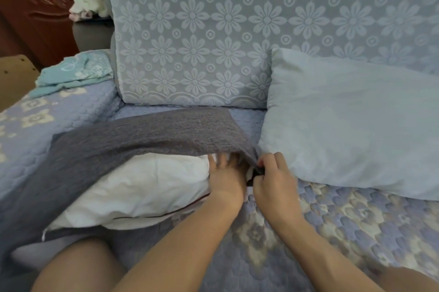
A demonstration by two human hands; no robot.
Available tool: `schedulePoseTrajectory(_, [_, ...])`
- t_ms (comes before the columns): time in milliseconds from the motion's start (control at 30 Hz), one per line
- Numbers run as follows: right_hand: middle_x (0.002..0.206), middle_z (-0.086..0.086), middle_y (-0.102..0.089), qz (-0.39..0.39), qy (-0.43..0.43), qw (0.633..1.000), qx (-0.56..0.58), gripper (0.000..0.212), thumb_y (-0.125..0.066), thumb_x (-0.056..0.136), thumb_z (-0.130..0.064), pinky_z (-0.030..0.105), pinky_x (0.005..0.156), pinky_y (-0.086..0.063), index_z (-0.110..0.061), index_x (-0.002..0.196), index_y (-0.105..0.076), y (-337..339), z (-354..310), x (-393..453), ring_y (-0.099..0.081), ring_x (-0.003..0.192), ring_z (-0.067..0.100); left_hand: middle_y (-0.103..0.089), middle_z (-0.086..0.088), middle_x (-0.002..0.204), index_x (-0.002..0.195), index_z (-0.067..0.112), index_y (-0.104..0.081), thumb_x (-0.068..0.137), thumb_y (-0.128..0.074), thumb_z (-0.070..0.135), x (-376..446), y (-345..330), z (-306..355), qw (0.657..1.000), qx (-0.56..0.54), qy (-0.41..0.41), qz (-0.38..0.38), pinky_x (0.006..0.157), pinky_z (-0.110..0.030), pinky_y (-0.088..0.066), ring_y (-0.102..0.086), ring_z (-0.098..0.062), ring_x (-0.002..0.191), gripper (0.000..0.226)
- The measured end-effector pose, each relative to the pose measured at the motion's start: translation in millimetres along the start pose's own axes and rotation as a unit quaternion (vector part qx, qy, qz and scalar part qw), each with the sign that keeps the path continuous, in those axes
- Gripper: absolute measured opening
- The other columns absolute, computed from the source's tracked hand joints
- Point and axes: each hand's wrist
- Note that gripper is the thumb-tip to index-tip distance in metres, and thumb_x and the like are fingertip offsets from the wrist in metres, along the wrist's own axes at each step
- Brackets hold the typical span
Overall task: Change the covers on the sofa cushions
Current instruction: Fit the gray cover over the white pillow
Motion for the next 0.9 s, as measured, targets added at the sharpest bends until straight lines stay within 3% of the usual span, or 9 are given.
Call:
schedulePoseTrajectory(100, [0.093, -0.003, -0.047, 0.006, -0.064, 0.996, 0.062, 0.028, -0.056, 0.075, 0.006, 0.038, 0.062, -0.045, -0.016, 0.092, -0.051, 0.7, 12.7, 1.1, -0.049, 0.073, 0.019, -0.012, 0.0, 0.163, 0.157, 0.034, -0.017, 0.1, -0.047, 0.035, -10.3, -7.7, 19.3, 0.999, -0.028, 0.003, 0.018, 0.118, -0.065, 0.004, 0.002, -0.038, 0.152, 0.065])
schedulePoseTrajectory(200, [0.1, -0.003, -0.051, 0.021, -0.137, 0.983, 0.12, 0.029, -0.062, 0.08, -0.001, 0.03, 0.075, -0.044, -0.02, 0.099, -0.052, 3.6, 20.9, 5.6, -0.053, 0.088, 0.014, -0.031, -0.001, 0.158, 0.151, 0.026, -0.039, 0.088, -0.057, 0.036, -38.3, -22.3, 29.0, 0.991, -0.06, -0.048, 0.109, 0.119, -0.064, 0.007, -0.009, -0.035, 0.153, 0.066])
schedulePoseTrajectory(333, [0.102, -0.003, -0.047, -0.012, -0.092, 0.99, 0.108, 0.029, -0.063, 0.077, -0.001, 0.011, 0.073, -0.038, -0.016, 0.1, -0.056, -0.9, 17.6, 3.4, -0.046, 0.084, 0.006, -0.043, -0.009, 0.154, 0.145, 0.014, -0.05, 0.081, -0.057, 0.034, -49.7, -42.0, 9.3, 0.979, -0.038, -0.124, 0.158, 0.123, -0.06, -0.009, -0.02, -0.031, 0.153, 0.067])
schedulePoseTrajectory(433, [0.091, -0.007, -0.045, -0.044, -0.049, 0.992, 0.108, 0.031, -0.056, 0.069, 0.008, 0.017, 0.067, -0.039, -0.018, 0.084, -0.049, -2.2, 8.8, -2.4, -0.045, 0.079, 0.007, -0.052, -0.006, 0.146, 0.138, 0.022, -0.057, 0.081, -0.046, 0.034, -31.5, -40.4, -3.7, 0.985, -0.041, -0.11, 0.13, 0.123, -0.053, -0.004, -0.025, -0.03, 0.149, 0.06])
schedulePoseTrajectory(600, [0.085, -0.01, -0.045, -0.059, -0.039, 0.992, 0.106, 0.034, -0.054, 0.068, 0.009, 0.021, 0.063, -0.034, -0.022, 0.077, -0.044, -5.7, 9.0, -6.1, -0.046, 0.079, 0.005, -0.032, -0.004, 0.16, 0.157, 0.026, -0.028, 0.097, -0.044, 0.04, -10.1, -30.7, 10.7, 0.996, -0.016, -0.061, 0.062, 0.121, -0.048, 0.015, -0.007, -0.03, 0.153, 0.063])
schedulePoseTrajectory(700, [0.086, -0.002, -0.051, -0.015, -0.138, 0.985, 0.102, 0.021, -0.06, 0.074, 0.0, 0.024, 0.067, -0.036, -0.017, 0.079, -0.049, -1.9, 24.2, 1.0, -0.048, 0.078, 0.012, -0.052, 0.0, 0.144, 0.139, 0.027, -0.055, 0.083, -0.061, 0.04, -26.9, -22.7, 11.0, 0.98, -0.067, -0.131, 0.134, 0.122, -0.044, 0.006, -0.034, -0.026, 0.144, 0.058])
schedulePoseTrajectory(767, [0.092, 0.002, -0.053, -0.013, -0.202, 0.976, 0.079, 0.016, -0.063, 0.078, -0.008, 0.033, 0.07, -0.038, -0.015, 0.086, -0.051, 2.3, 35.3, 5.9, -0.051, 0.083, 0.022, -0.047, -0.001, 0.15, 0.14, 0.021, -0.055, 0.082, -0.061, 0.039, -58.0, -28.8, -0.9, 0.964, -0.117, -0.184, 0.154, 0.125, -0.045, -0.009, -0.034, -0.025, 0.146, 0.062])
schedulePoseTrajectory(833, [0.094, 0.009, -0.052, 0.008, -0.153, 0.988, -0.013, 0.019, -0.065, 0.075, -0.008, 0.037, 0.072, -0.037, -0.01, 0.089, -0.052, 1.8, 39.6, 4.5, -0.047, 0.085, 0.03, -0.048, -0.005, 0.146, 0.137, 0.018, -0.058, 0.084, -0.06, 0.034, -103.1, -41.0, -20.8, 0.959, -0.14, -0.172, 0.175, 0.116, -0.048, -0.032, -0.039, -0.029, 0.141, 0.055])
schedulePoseTrajectory(900, [0.091, 0.016, -0.05, 0.061, -0.019, 0.992, -0.113, 0.024, -0.064, 0.067, 0.001, 0.042, 0.071, -0.036, -0.003, 0.088, -0.054, -5.4, 34.1, -2.4, -0.042, 0.082, 0.032, -0.056, -0.005, 0.128, 0.126, 0.021, -0.065, 0.079, -0.06, 0.031, -145.1, -55.9, -49.4, 0.964, -0.149, -0.09, 0.203, 0.095, -0.049, -0.048, -0.053, -0.031, 0.12, 0.048])
Point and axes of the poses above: each hand's wrist, its own x-axis towards the middle knuckle, its own y-axis out of the back of the hand, z = x × y
